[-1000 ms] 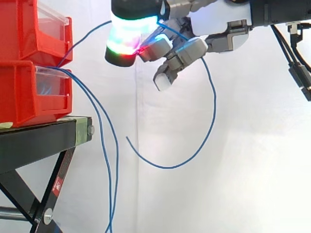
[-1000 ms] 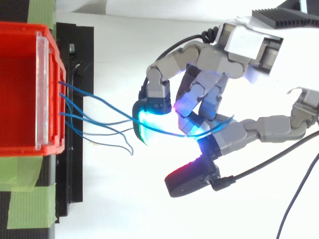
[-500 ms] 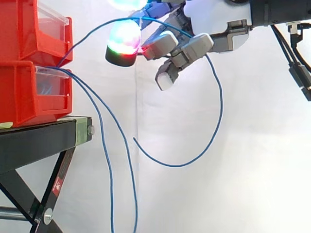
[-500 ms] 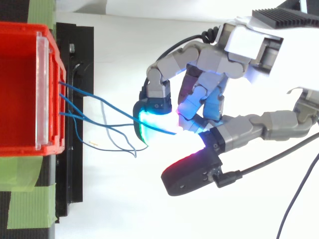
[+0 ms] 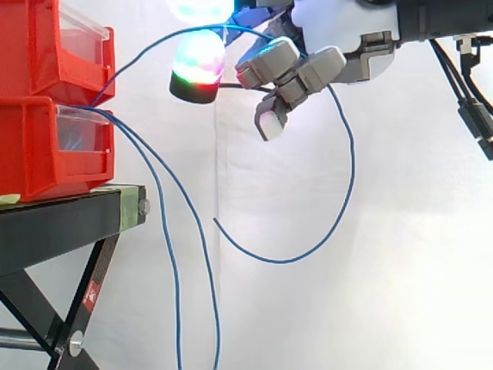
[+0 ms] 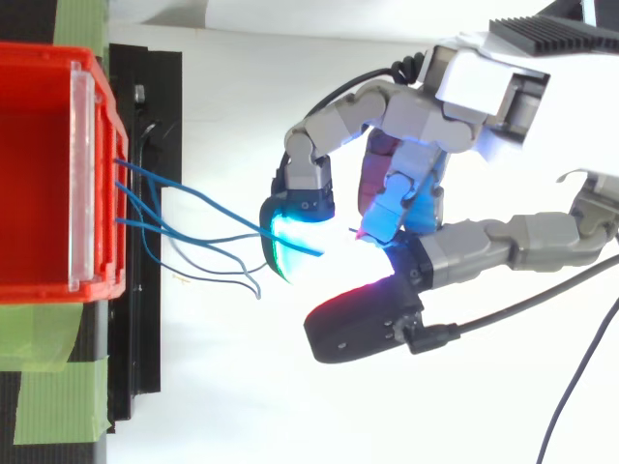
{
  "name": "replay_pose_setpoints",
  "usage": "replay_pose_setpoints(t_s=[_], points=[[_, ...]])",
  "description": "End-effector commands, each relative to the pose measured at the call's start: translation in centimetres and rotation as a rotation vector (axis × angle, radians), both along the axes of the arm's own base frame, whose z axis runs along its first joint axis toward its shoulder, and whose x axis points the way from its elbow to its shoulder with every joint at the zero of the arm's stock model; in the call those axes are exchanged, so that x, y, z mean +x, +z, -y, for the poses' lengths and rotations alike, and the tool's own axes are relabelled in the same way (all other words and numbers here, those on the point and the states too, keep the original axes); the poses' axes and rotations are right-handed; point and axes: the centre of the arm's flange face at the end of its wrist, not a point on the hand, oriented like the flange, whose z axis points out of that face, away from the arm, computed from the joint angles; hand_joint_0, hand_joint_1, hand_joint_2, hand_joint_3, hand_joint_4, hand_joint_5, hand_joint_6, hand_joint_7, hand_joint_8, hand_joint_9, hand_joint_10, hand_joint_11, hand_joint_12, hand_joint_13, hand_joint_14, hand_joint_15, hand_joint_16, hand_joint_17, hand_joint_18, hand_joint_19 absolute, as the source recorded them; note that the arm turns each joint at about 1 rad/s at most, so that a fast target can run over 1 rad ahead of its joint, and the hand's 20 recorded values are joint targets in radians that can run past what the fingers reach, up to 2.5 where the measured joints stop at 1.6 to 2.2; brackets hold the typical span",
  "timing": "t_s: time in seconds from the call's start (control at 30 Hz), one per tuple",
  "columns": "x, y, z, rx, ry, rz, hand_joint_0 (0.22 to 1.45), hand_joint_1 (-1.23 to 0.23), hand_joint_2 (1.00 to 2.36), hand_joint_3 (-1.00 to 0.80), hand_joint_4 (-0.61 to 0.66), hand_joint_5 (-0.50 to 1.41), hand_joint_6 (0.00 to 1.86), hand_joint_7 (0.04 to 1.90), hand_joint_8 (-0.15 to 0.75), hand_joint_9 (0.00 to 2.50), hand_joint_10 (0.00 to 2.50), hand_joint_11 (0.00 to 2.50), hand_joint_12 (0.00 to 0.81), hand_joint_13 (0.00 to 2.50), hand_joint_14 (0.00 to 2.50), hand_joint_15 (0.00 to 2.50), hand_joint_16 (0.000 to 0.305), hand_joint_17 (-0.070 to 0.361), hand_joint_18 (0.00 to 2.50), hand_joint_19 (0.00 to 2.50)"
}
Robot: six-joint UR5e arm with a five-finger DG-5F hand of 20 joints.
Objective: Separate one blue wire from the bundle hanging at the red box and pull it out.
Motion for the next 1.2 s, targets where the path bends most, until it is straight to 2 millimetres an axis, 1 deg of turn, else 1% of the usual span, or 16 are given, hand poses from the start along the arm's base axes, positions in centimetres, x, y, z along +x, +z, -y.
replay_pose_setpoints(t_s=[0.0,0.03,0.2,0.5,0.73,0.77,0.83,0.87,0.93,0.97,1.0,1.03,1.07,1.13,1.17], points=[[0.01,-0.03,0.07,0.000,-0.002,0.000,0.60,-0.63,1.02,-0.26,0.16,-0.14,0.88,1.15,0.402,1.48,0.00,1.83,0.380,1.71,0.17,1.57,0.052,0.118,1.08,0.75],[0.02,-0.03,-0.02,0.000,0.000,0.000,0.60,-0.64,1.02,-0.25,0.15,-0.14,0.88,1.16,0.389,1.49,0.00,1.84,0.385,1.72,0.18,1.56,0.053,0.118,1.09,0.75],[-0.01,0.06,-0.01,0.000,0.000,0.002,0.59,-0.66,1.02,-0.20,0.10,-0.13,0.88,1.17,0.386,1.53,0.00,1.84,0.379,1.74,0.19,1.56,0.052,0.117,1.10,0.75],[0.02,-0.03,-0.02,0.000,0.000,0.000,0.59,-0.75,1.03,-0.13,0.09,-0.13,0.87,1.19,0.359,1.51,0.00,1.86,0.372,1.71,0.15,1.61,0.052,0.116,1.08,0.74],[0.01,-0.03,0.07,-0.001,-0.002,0.000,0.59,-0.76,1.03,-0.10,0.06,-0.13,0.88,1.20,0.365,1.51,0.00,1.86,0.372,1.71,0.14,1.62,0.051,0.115,1.07,0.73],[0.02,-0.03,-0.02,-0.001,0.000,0.000,0.59,-0.76,1.03,-0.10,0.06,-0.13,0.88,1.21,0.363,1.52,0.00,1.86,0.375,1.71,0.12,1.62,0.051,0.115,1.07,0.74],[0.02,-0.03,-0.03,-0.003,0.002,0.000,0.59,-0.75,1.03,-0.09,0.04,-0.13,0.88,1.21,0.351,1.52,0.00,1.86,0.387,1.68,0.00,1.62,0.051,0.115,1.06,0.73],[0.02,-0.03,-0.03,-0.003,0.002,0.000,0.59,-0.75,1.03,-0.09,0.03,-0.13,0.88,1.21,0.343,1.52,0.00,1.86,0.386,1.66,0.01,1.62,0.051,0.116,1.06,0.72],[0.06,0.00,-0.04,-0.004,0.002,0.002,0.59,-0.75,1.03,-0.08,0.02,-0.12,0.88,1.21,0.334,1.50,0.01,1.82,0.414,1.53,0.02,1.45,0.051,0.114,1.02,0.71],[0.07,0.01,-0.03,-0.004,0.000,0.004,0.59,-0.76,1.03,-0.07,0.02,-0.12,0.87,1.21,0.341,1.49,0.01,1.77,0.429,1.50,0.02,1.41,0.052,0.116,1.02,0.70],[0.07,0.01,-0.03,-0.005,0.000,0.004,0.59,-0.76,1.03,-0.07,0.01,-0.12,0.87,1.21,0.351,1.47,0.01,1.71,0.453,1.39,0.02,1.28,0.052,0.117,1.01,0.69],[0.06,0.11,-0.03,-0.006,0.000,0.006,0.59,-0.76,1.03,-0.07,0.02,-0.12,0.87,1.22,0.355,1.46,0.01,1.69,0.457,1.37,0.02,1.23,0.052,0.118,1.01,0.68],[0.04,0.10,-0.02,-0.012,0.001,0.004,0.59,-0.77,1.02,-0.07,0.02,-0.12,0.87,1.21,0.361,1.43,0.01,1.61,0.479,1.27,0.03,1.11,0.053,0.120,0.99,0.66],[0.04,0.10,-0.02,-0.018,0.001,0.003,0.59,-0.77,1.02,-0.07,0.02,-0.11,0.87,1.22,0.361,1.42,0.01,1.60,0.479,1.25,0.02,1.09,0.054,0.121,0.99,0.65],[0.04,0.10,-0.02,-0.020,0.001,0.003,0.59,-0.77,1.02,-0.07,0.02,-0.11,0.87,1.22,0.362,1.36,0.02,1.51,0.483,1.07,0.03,0.89,0.056,0.125,0.95,0.63]])
